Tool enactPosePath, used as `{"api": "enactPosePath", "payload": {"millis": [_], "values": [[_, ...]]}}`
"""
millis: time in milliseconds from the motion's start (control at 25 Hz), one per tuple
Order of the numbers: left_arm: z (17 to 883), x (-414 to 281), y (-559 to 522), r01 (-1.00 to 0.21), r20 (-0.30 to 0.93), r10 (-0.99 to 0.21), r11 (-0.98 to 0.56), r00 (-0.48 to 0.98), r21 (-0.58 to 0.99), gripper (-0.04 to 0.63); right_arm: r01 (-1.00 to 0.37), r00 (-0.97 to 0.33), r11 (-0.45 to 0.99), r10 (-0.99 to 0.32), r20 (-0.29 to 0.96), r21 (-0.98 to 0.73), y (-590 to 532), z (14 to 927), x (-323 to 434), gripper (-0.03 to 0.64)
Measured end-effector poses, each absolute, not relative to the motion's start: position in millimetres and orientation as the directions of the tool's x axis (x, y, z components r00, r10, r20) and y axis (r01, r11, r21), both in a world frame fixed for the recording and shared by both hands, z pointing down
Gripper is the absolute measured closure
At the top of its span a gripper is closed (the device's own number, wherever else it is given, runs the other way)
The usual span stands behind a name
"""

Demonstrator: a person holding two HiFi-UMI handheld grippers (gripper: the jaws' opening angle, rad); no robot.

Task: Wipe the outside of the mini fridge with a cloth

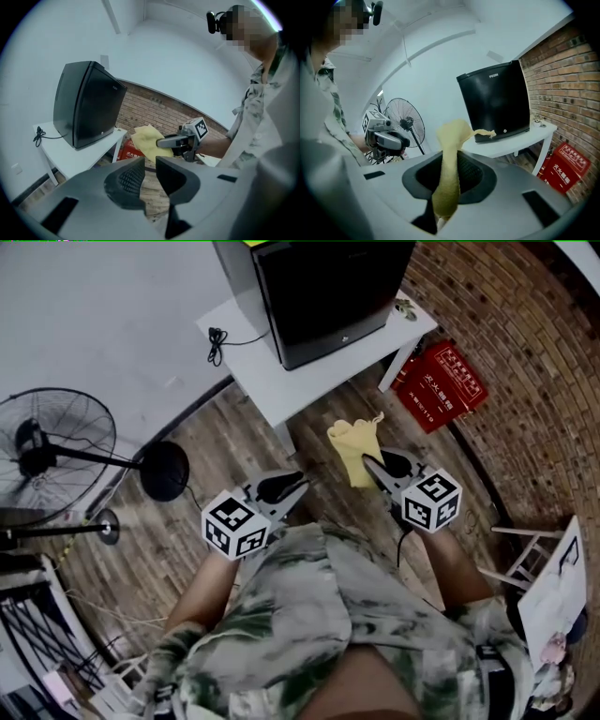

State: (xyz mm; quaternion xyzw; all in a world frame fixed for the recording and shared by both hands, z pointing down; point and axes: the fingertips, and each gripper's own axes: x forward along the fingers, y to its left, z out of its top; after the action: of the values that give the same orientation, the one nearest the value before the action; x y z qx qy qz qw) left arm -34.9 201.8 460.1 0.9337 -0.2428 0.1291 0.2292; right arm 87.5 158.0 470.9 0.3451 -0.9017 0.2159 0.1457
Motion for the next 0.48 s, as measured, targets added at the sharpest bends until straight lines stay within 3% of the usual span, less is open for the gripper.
{"api": "enactPosePath", "payload": {"millis": [480], "values": [[457,3,231,-0.546,0.374,-0.425,-0.771,0.824,0.328,0.511,-0.644,-0.76,0.699,-0.537,0.368,-0.311,197,460,122,0.531]]}}
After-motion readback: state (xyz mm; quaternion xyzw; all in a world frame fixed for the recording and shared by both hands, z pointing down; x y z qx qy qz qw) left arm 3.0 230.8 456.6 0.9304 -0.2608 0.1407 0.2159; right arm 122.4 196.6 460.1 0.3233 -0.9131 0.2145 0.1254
